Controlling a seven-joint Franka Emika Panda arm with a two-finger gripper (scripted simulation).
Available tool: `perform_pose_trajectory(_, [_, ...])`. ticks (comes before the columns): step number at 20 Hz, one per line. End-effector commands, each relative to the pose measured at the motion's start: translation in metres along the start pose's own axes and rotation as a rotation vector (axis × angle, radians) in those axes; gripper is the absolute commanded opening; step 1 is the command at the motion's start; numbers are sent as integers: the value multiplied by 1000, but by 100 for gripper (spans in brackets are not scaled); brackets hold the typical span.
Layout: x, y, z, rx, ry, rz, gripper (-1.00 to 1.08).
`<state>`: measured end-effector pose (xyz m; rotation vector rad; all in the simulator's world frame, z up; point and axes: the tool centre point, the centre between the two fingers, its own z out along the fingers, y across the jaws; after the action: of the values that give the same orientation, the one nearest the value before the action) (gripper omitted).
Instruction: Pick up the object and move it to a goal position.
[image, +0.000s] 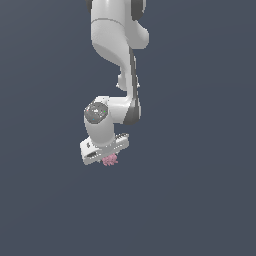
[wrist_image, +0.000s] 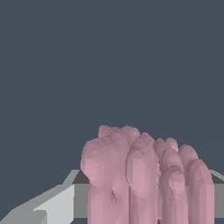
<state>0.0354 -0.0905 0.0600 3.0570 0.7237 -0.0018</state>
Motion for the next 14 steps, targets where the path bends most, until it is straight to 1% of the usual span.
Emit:
perform_pose_trajectory(1, [5, -9, -12, -1, 1, -1, -100])
perform_pose_trajectory(6, [18, -36, -49, -1, 1, -1, -100])
perform_pose_trajectory(14, [47, -93, -126, -2, 1, -2, -100])
